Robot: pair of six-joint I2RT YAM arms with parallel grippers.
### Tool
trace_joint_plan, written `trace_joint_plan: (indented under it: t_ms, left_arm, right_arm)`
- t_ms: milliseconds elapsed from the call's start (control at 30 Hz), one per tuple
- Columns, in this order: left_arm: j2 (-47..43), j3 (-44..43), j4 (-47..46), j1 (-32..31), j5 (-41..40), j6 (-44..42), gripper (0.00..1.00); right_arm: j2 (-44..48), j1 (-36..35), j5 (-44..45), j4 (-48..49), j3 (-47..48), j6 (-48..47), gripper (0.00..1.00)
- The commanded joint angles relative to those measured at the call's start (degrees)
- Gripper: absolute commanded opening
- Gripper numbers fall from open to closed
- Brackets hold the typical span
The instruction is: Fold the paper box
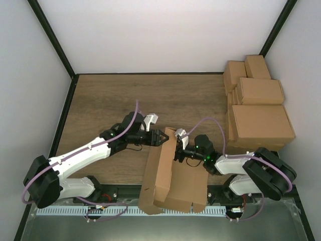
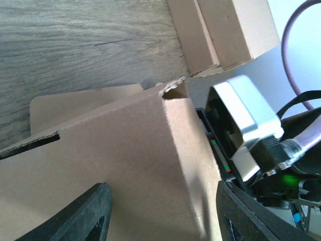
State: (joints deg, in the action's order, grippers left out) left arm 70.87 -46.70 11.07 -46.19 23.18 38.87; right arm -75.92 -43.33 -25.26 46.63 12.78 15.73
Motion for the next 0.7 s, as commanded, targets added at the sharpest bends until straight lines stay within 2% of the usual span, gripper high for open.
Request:
trace_joint_plan:
  t_ms: [0,200,667]
  left_arm:
    - [0.1,0.4,4.2,-0.2,-1.8,-1.1,0.60]
    - [-1.4,0.7,7.8,2.0,-5.5,-1.3,0.59]
    - [-2.5,2.4,8.4,5.2,-3.9,-3.1,0.59]
  right_arm:
    - [0.6,-0.4,1.1,4.7,2.9,-0.3,0.49]
    - [4.3,-0.4,1.9,-0.3,1.2,-0.9,0.51]
    - [15.4,0.3,6.9,-10.8,-1.8,-2.3,0.63]
